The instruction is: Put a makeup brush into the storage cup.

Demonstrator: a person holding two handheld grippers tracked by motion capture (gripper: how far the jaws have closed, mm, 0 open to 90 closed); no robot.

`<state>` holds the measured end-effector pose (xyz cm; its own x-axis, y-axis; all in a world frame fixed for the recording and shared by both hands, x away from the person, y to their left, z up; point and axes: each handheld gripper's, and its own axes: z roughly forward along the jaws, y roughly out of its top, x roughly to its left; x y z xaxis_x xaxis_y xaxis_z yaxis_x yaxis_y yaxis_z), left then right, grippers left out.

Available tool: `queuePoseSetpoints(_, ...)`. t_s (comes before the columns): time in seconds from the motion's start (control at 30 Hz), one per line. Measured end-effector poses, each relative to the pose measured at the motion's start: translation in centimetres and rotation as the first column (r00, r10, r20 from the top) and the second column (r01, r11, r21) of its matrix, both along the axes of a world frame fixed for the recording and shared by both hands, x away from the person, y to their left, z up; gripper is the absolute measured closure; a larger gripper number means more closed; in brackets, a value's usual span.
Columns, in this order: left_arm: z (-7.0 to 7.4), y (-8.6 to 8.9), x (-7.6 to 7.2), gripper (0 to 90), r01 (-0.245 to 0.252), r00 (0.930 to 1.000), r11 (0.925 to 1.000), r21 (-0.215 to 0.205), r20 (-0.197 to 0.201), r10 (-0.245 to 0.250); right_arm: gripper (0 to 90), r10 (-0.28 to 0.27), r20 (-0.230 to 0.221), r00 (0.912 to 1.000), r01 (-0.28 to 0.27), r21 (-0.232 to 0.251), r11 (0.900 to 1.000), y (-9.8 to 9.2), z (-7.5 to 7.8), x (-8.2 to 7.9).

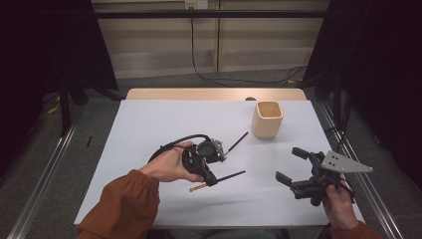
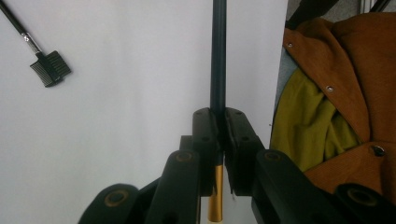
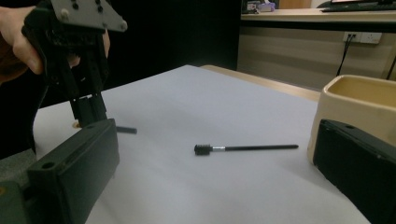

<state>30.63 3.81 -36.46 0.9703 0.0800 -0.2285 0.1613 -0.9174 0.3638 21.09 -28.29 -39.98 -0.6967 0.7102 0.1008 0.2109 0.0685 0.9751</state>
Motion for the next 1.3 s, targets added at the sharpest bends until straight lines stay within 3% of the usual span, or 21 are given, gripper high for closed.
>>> queuePoseSetpoints(0.2,-0.2,0.1,0.1,84.0,0.003,1.0,1.0,0.003,0.003,-0.003,0.0,0.032,0.043,0.9985,-0.033,0.011,0.999,0.6,1.6,1.1)
queuePoseSetpoints(0.3,-0.1,0.1,0.1,84.0,0.004,1.0,1.0,0.007,-0.001,-0.004,0.0,0.092,0.028,0.9954,-0.091,-0.021,0.996,1.3,2.3,1.6)
queuePoseSetpoints(0.33,-0.1,0.2,0.2,84.0,0.009,1.0,0.9999,0.01,0.002,-0.009,0.0,0.14,0.008,0.9901,-0.14,-0.045,0.989,1.7,2.7,2.0)
queuePoseSetpoints(0.37,-0.1,0.2,0.2,84.0,0.009,1.0,0.9999,0.01,0.002,-0.009,0.0,0.14,0.008,0.9901,-0.14,-0.045,0.989,1.7,2.7,2.0)
queuePoseSetpoints(0.4,-0.1,0.2,0.2,84.0,0.009,1.0,0.9999,0.012,0.003,-0.009,0.0,0.189,-0.02,0.9818,-0.19,-0.076,0.979,2.1,3.1,2.4)
queuePoseSetpoints(0.43,-0.1,0.2,0.1,84.0,-0.004,1.0,1.0,0.007,0.009,0.004,0.0,0.189,-0.02,0.9818,-0.19,-0.076,0.979,2.1,3.1,2.4)
queuePoseSetpoints(0.47,-0.1,0.2,0.1,84.0,-0.01,0.9999,0.9999,0.007,0.003,0.01,0.0,0.225,-0.05,0.973,-0.23,-0.108,0.967,2.4,3.5,2.9)
queuePoseSetpoints(0.5,-0.1,0.2,0.1,84.0,-0.009,1.0,0.9999,0.011,0.002,0.009,0.0,0.225,-0.05,0.973,-0.23,-0.108,0.967,2.4,3.5,2.9)
queuePoseSetpoints(0.63,-0.1,0.1,0.2,84.0,0.004,1.0,0.9996,0.027,-0.001,-0.004,0.0,0.304,-0.117,0.9456,-0.319,-0.148,0.936,3.0,4.0,4.1)
queuePoseSetpoints(0.7,-0.2,0.0,0.1,84.0,-0.001,1.0,0.9995,0.032,-0.002,0.001,0.9,0.317,-0.151,0.9361,-0.342,-0.186,0.921,3.6,3.9,4.9)
queuePoseSetpoints(0.73,-0.2,0.0,0.0,84.0,-0.01,0.9999,0.9995,0.03,-0.005,0.01,0.9,0.317,-0.151,0.9361,-0.342,-0.186,0.921,3.6,3.9,4.9)
queuePoseSetpoints(0.77,-0.1,0.0,0.0,84.0,0.001,1.0,0.9992,0.04,0.004,-0.001,0.5,0.344,-0.183,0.9211,-0.377,-0.199,0.905,3.9,4.0,5.4)
queuePoseSetpoints(0.8,-0.1,0.0,0.0,84.0,0.001,1.0,0.9992,0.04,0.004,-0.001,0.5,0.344,-0.183,0.9211,-0.377,-0.199,0.905,3.9,4.0,5.4)
queuePoseSetpoints(0.87,0.0,0.0,0.0,84.0,0.003,1.0,0.9992,0.04,0.003,-0.003,1.4,0.367,-0.199,0.9086,-0.406,-0.217,0.888,4.3,4.2,5.7)
queuePoseSetpoints(0.9,0.0,0.0,0.0,84.0,0.02,0.9998,0.9985,0.051,0.003,-0.02,1.5,0.386,-0.223,0.8952,-0.434,-0.236,0.87,4.7,4.5,6.0)
queuePoseSetpoints(0.97,-0.1,0.0,-0.1,84.0,0.02,0.9998,0.9982,0.056,0.005,-0.02,1.7,0.402,-0.241,0.8833,-0.457,-0.255,0.852,5.2,4.8,6.2)
queuePoseSetpoints(1.03,-0.2,-0.1,-0.2,84.0,0.036,0.9991,0.997,0.068,0.02,-0.037,1.8,0.405,-0.257,0.8773,-0.471,-0.301,0.829,5.8,4.9,6.4)
queuePoseSetpoints(1.07,-0.3,-0.2,-0.3,84.0,0.035,0.9991,0.9969,0.07,0.023,-0.036,2.0,0.416,-0.273,0.8672,-0.488,-0.303,0.818,6.1,4.9,6.5)
queuePoseSetpoints(1.13,-0.3,-0.3,-0.1,84.0,0.052,0.9984,0.9953,0.082,0.019,-0.053,1.2,0.449,-0.319,0.8346,-0.539,-0.306,0.784,6.7,4.9,6.8)
queuePoseSetpoints(1.2,-0.4,-0.3,-0.1,84.0,0.049,0.9985,0.9957,0.078,0.023,-0.051,1.9,0.45,-0.34,0.8259,-0.555,-0.346,0.757,7.3,4.9,6.9)
queuePoseSetpoints(1.3,-0.5,-0.5,0.0,84.0,0.043,0.999,0.9961,0.077,0.012,-0.044,6.8,0.47,-0.374,0.7998,-0.595,-0.389,0.703,8.1,4.8,7.1)
